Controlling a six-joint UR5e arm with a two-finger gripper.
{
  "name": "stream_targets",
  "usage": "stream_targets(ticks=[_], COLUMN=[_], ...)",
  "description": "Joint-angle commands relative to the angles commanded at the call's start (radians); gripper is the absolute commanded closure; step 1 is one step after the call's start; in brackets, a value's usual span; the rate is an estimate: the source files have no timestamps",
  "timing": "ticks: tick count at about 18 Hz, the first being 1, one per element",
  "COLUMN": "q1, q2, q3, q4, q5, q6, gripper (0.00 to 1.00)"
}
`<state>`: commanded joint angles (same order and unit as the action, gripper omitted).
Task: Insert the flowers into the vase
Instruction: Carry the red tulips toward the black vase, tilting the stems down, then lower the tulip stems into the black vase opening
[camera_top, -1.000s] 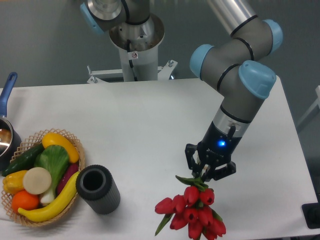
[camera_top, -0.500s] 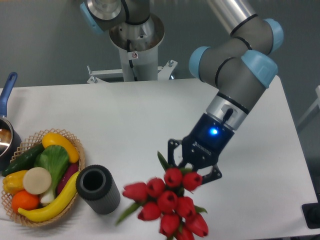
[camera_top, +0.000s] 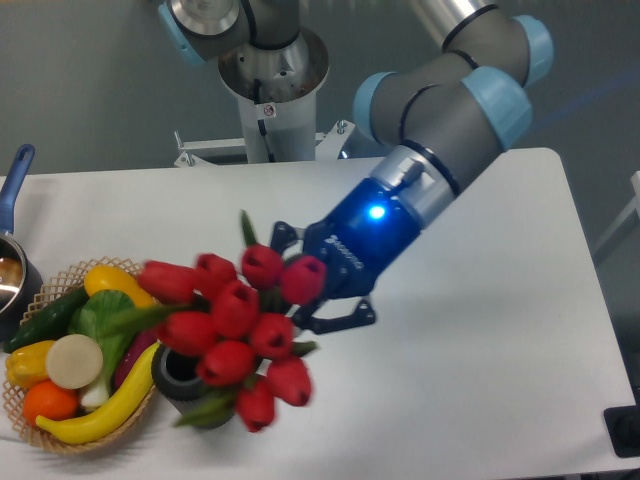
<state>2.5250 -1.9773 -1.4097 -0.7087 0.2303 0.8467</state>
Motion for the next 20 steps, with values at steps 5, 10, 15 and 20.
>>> stream_targets(ticks=[5,10,15,20], q1=[-0.035,-0.064,-0.078,-0.084], q2=[-0.032,-0.032,-0.032,-0.041], q3=[-0.003,-0.034,-0.069,-0.09], q4=[0.0,0.0,0.0,0.0], q5=[-0.014,-0.012,-0.014,-0.012], q6=[0.023,0.023,0.025,0.04], gripper=[0.96,0.97,0.97,0.96])
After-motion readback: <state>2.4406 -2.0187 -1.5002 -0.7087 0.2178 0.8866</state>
